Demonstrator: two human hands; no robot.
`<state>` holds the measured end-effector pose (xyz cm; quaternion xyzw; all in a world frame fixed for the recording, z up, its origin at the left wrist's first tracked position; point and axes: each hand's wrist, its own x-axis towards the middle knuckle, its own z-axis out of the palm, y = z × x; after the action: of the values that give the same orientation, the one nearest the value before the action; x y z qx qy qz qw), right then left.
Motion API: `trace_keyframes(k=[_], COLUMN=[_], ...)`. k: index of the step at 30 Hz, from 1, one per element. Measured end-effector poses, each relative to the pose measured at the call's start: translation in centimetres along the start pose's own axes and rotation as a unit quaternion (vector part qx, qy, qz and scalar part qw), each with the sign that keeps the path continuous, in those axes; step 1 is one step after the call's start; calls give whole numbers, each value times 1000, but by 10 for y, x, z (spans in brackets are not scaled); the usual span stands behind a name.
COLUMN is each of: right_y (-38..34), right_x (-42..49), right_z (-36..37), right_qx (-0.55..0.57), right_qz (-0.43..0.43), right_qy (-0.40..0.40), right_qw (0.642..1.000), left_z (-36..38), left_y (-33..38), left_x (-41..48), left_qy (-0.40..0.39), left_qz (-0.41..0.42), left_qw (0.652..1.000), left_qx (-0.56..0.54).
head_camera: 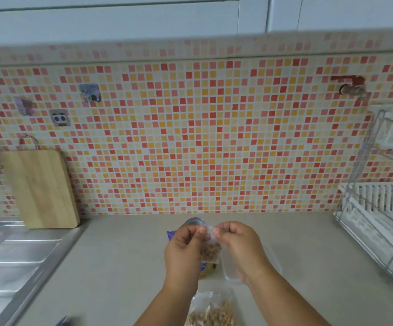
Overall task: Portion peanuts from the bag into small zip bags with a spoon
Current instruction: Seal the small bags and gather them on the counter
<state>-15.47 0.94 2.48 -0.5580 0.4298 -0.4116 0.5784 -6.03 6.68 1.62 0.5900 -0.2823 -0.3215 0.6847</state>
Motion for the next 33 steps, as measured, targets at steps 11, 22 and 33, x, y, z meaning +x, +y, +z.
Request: trace_keyframes(k=[11,22,33], right_y=[-1,3,-4], right_x=[3,-4,-12], right_z=[-44,-53,-51], right_qx=[-59,-253,-282], right_qz=[13,-152,-220], right_qy=[-120,-73,-55], right_qw=[991,953,932], left_z=[14,35,31], left_y=[-6,-11,-5], left_x=[-14,-32,-37], left_qy=[-23,4,4], left_qz=[-27,-24,-1], left_qw=[999,998,998], left_qx=[24,55,60])
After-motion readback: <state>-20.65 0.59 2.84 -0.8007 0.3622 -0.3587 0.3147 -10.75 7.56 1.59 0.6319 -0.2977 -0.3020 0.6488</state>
